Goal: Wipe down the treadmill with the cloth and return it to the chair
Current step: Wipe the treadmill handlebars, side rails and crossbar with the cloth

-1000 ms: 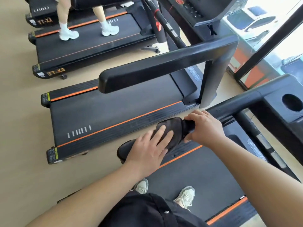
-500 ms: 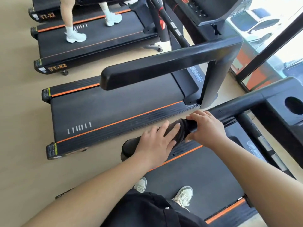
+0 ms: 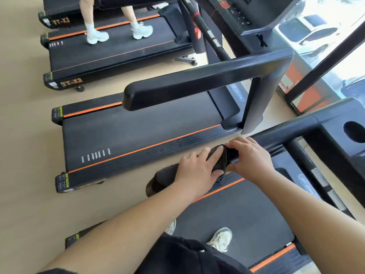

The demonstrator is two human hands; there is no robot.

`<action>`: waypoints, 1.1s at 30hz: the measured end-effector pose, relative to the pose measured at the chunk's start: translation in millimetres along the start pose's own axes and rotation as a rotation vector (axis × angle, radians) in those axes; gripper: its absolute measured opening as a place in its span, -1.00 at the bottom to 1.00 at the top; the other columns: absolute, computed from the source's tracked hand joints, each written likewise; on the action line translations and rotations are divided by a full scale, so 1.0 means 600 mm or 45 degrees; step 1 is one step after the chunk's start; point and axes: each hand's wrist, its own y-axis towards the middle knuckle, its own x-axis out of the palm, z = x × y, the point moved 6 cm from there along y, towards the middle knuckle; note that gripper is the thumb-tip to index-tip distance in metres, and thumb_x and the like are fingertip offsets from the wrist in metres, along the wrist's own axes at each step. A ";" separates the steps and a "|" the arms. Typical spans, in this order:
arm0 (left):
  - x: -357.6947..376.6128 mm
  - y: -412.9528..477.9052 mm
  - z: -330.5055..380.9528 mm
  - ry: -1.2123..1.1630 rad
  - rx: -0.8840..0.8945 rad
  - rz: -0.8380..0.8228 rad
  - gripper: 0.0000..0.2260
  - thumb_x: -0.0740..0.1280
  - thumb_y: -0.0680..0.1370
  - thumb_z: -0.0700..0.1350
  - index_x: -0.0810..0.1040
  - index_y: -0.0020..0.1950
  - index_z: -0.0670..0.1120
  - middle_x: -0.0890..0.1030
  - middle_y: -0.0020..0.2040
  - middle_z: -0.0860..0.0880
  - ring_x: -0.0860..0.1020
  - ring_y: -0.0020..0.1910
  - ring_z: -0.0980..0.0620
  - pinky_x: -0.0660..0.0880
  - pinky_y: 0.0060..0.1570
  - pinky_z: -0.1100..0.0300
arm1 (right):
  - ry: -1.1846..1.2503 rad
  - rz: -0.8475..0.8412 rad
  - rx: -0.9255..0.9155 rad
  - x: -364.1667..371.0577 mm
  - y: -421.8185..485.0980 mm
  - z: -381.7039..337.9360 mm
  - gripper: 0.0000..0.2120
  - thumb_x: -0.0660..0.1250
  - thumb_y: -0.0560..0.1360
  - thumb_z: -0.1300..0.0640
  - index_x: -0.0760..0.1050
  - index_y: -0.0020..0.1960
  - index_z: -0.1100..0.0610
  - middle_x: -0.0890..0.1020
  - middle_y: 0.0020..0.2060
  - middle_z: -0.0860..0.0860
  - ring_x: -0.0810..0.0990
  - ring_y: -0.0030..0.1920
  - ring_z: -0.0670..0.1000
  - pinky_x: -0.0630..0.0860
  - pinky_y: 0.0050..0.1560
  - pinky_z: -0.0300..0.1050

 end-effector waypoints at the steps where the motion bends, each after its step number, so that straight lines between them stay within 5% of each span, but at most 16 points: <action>1: 0.007 -0.019 -0.003 0.036 0.013 0.069 -0.38 0.14 0.65 0.25 -0.02 0.65 0.17 0.28 0.57 -0.02 0.48 0.25 -0.19 0.44 0.11 -0.09 | -0.002 -0.001 0.003 0.001 0.000 0.001 -0.35 0.62 0.21 -0.10 0.56 0.28 -0.13 0.53 0.15 -0.22 0.42 0.30 -0.06 0.51 0.16 -0.05; 7: 0.022 -0.138 -0.102 0.072 0.298 0.419 -0.48 0.33 0.60 0.15 0.36 0.56 0.15 0.41 0.54 -0.03 0.56 0.24 -0.17 0.58 0.05 -0.07 | 0.016 -0.023 0.006 0.002 0.001 0.004 -0.20 0.66 0.13 -0.20 0.53 0.33 -0.12 0.52 0.19 -0.22 0.38 0.35 -0.10 0.45 0.18 -0.10; 11: -0.004 -0.069 -0.097 -0.123 -0.014 -0.079 -0.45 0.02 0.61 0.38 0.13 0.59 0.30 0.45 0.47 0.05 0.57 0.25 -0.18 0.53 0.06 -0.06 | -0.014 -0.021 0.010 0.000 0.005 0.008 -0.19 0.65 0.11 -0.27 0.53 0.32 -0.15 0.52 0.18 -0.26 0.37 0.33 -0.13 0.47 0.16 -0.09; 14: -0.010 0.002 -0.072 -0.345 -0.268 -0.348 -0.49 -0.15 0.64 0.36 0.27 0.51 0.26 0.51 0.45 -0.01 0.51 0.36 -0.18 0.44 0.21 -0.07 | -0.007 -0.009 -0.004 0.001 0.000 0.006 -0.18 0.65 0.11 -0.27 0.53 0.33 -0.13 0.53 0.21 -0.26 0.37 0.34 -0.13 0.46 0.17 -0.10; 18: -0.003 -0.021 -0.052 -0.188 -0.112 -0.188 -0.47 -0.10 0.69 0.24 0.00 0.65 0.15 0.23 0.62 0.02 0.45 0.41 -0.18 0.46 0.23 -0.10 | 0.000 -0.018 -0.078 0.002 -0.005 0.000 -0.18 0.62 0.20 -0.25 0.49 0.40 -0.08 0.51 0.34 -0.22 0.35 0.42 -0.10 0.41 0.28 -0.11; 22: 0.008 -0.085 -0.046 0.053 0.169 0.056 -0.43 0.01 0.65 0.16 0.10 0.65 0.03 0.27 0.61 -0.06 0.46 0.40 -0.19 0.55 0.15 -0.12 | 0.142 0.107 -0.146 -0.015 -0.035 0.031 -0.24 0.65 0.29 -0.04 0.49 0.44 0.02 0.47 0.46 -0.03 0.34 0.52 0.02 0.36 0.47 0.00; 26: 0.011 -0.007 -0.007 0.051 0.100 -0.187 -0.40 -0.06 0.69 0.25 -0.25 0.64 0.12 0.06 0.66 0.03 0.37 0.43 -0.15 0.45 0.24 -0.08 | 0.100 0.279 -0.025 -0.065 -0.061 0.112 -0.32 0.61 0.37 -0.01 0.49 0.44 0.02 0.48 0.44 -0.04 0.38 0.48 0.04 0.49 0.33 0.06; 33: 0.018 0.100 0.112 0.129 -0.013 0.004 -0.44 -0.03 0.68 0.19 0.13 0.62 -0.04 0.43 0.46 -0.05 0.53 0.22 -0.17 0.49 0.05 -0.07 | 0.091 0.252 0.108 -0.102 -0.043 0.216 -0.31 0.55 0.43 -0.04 0.42 0.50 -0.01 0.41 0.49 -0.07 0.28 0.51 0.00 0.43 0.38 0.05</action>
